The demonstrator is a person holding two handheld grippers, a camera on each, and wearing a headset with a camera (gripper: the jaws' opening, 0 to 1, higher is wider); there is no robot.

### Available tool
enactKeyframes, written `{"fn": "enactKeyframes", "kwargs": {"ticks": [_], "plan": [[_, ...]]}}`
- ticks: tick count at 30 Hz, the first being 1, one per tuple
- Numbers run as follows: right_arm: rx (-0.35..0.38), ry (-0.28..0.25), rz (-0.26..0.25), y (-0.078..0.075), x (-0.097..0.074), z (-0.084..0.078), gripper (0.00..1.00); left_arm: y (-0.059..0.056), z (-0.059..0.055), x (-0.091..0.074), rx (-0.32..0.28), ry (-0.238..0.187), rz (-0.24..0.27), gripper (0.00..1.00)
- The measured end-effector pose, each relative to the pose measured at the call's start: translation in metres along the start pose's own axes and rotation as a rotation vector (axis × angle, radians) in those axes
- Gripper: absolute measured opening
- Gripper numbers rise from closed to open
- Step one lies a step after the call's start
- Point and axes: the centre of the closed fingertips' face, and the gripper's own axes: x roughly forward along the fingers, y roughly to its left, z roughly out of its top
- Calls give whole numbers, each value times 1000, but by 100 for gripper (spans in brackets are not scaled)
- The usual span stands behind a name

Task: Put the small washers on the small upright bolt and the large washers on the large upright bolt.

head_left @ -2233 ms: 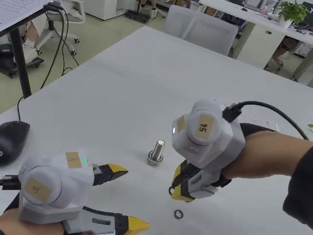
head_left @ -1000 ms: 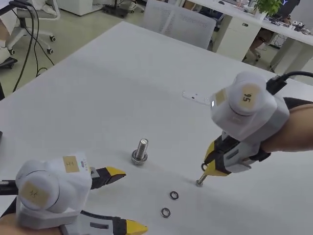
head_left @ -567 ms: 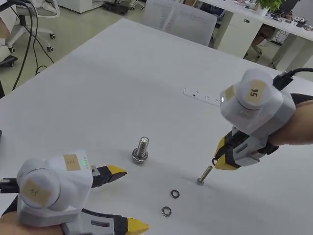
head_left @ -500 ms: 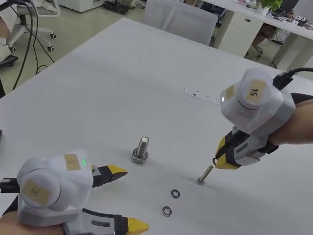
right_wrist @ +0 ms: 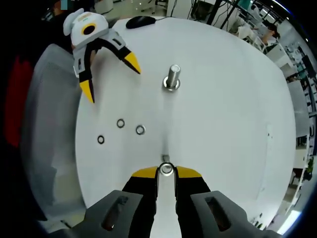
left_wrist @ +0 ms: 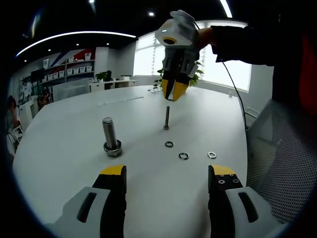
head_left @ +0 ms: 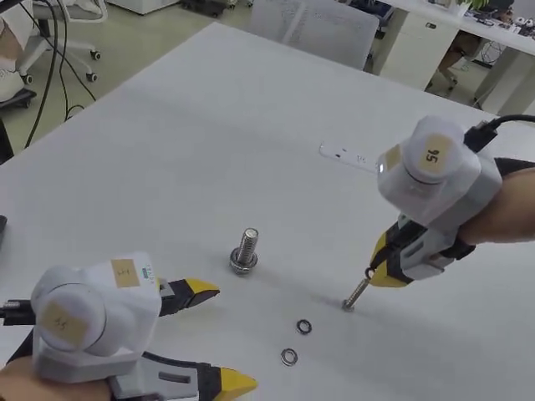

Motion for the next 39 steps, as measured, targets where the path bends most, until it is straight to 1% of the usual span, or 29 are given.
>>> {"fn": "enactKeyframes", "kwargs": {"ticks": [17,25,39], "plan": [[-4,5,8,-1,2,1,13,0,0,0,-2,0,-5,67],[-4,15,14,-2,6,-2,14,0,2,0,-2,-5,-8,67],[1,19,23,-4,10,-3,14,-3,5,0,1,-28,-17,69]]}}
